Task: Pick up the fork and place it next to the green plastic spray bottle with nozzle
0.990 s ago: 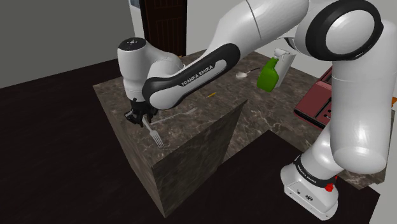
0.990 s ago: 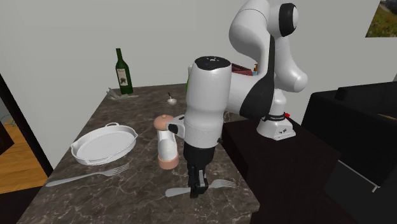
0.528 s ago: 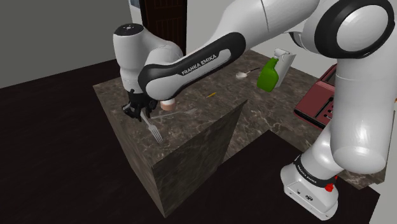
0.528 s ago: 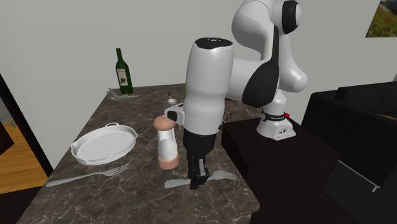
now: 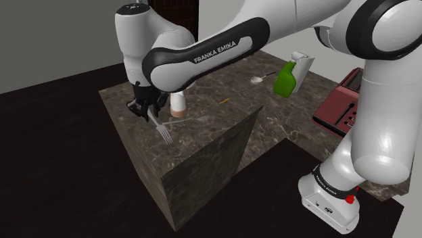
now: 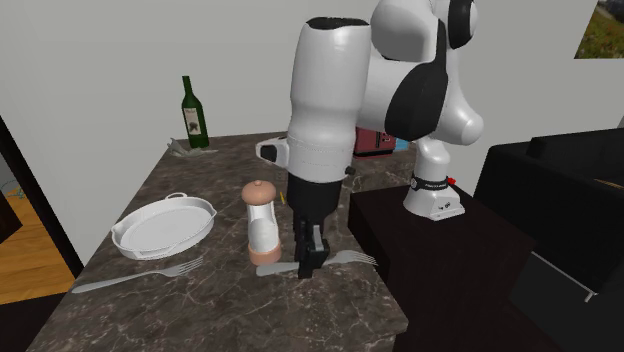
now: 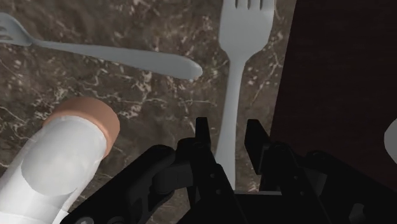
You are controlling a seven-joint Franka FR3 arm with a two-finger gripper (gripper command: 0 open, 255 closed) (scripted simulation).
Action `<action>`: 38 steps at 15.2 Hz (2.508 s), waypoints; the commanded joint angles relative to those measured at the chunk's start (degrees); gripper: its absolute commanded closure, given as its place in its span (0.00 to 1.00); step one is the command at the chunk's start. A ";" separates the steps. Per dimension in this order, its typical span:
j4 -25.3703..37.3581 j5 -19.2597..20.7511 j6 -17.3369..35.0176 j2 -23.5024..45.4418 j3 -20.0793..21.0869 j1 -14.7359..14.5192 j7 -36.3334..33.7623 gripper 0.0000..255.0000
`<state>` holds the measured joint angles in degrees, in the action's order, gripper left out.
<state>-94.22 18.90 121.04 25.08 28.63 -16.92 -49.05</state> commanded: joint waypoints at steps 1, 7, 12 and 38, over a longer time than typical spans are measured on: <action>1.01 -0.36 -1.35 -0.39 0.19 -0.03 0.29 1.00; 3.83 -1.42 -5.26 -1.70 0.70 0.05 1.23 1.00; 6.63 -2.10 -8.68 -2.47 1.02 -0.03 1.92 1.00; 30.76 -1.69 -30.04 0.07 1.47 -3.97 4.33 1.00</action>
<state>-64.63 17.09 91.91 24.89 30.12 -20.65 -44.82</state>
